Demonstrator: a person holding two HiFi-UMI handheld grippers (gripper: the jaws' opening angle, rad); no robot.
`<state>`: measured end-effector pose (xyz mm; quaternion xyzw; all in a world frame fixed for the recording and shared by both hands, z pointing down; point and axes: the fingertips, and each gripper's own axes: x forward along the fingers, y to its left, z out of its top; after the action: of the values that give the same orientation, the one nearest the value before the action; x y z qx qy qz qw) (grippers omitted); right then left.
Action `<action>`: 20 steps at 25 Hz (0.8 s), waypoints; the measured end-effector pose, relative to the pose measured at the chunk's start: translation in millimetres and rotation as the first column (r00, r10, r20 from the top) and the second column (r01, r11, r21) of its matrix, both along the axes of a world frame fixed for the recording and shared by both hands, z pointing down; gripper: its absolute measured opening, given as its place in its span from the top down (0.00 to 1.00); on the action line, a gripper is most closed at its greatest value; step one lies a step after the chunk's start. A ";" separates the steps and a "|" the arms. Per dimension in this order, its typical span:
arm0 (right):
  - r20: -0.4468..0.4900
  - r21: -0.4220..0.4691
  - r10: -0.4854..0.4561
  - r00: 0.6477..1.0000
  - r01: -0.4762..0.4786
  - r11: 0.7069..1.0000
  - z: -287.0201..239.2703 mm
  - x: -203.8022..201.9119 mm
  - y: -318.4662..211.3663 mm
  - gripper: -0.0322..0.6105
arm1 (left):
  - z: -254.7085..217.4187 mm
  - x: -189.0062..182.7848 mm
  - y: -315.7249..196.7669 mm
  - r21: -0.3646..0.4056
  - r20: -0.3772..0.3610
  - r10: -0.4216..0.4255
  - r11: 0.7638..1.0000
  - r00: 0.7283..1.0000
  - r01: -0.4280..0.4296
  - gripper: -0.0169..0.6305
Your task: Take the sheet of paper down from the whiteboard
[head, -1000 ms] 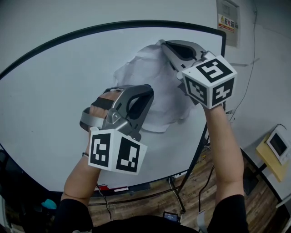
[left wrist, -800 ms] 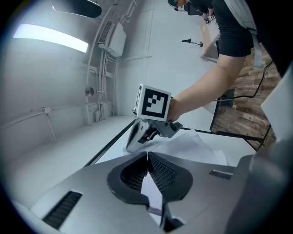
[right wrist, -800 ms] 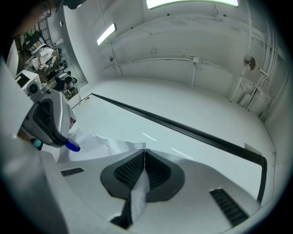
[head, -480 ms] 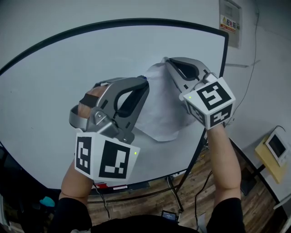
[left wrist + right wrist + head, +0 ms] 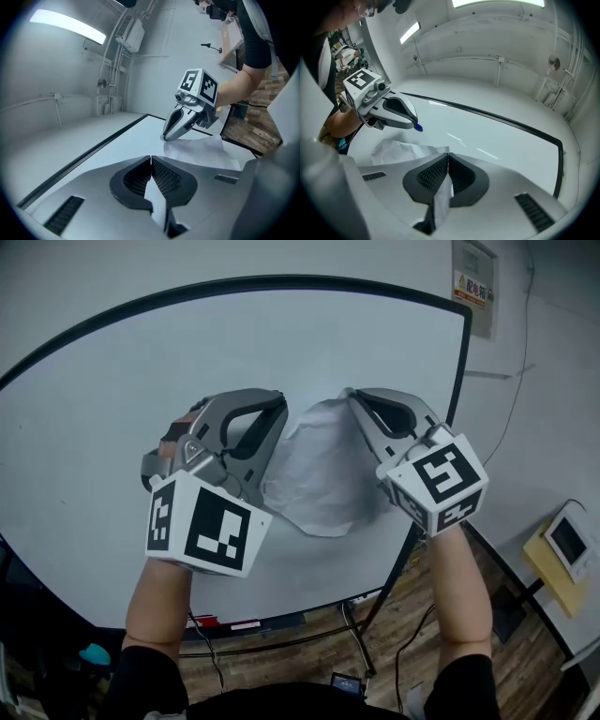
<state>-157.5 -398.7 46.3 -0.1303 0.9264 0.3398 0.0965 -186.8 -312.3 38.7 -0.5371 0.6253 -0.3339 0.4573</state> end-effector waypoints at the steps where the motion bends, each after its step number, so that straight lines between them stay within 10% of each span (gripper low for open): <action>1: -0.002 -0.002 0.002 1.000 -0.002 1.000 1.4 -0.2 -0.3 0.92 | 0.7 -4.6 -1.2 -0.007 -0.022 0.004 1.000 1.000 -0.005 0.94; 20: -0.021 0.021 -0.006 1.000 0.007 1.000 -2.0 -8.2 5.2 0.92 | -16.1 -44.2 1.8 0.053 -0.145 0.004 0.999 0.989 0.004 0.94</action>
<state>-165.7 -393.5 44.3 -0.1228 0.9242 0.3505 0.0894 -231.0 -310.4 22.6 -0.5476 0.6655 -0.2772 0.4248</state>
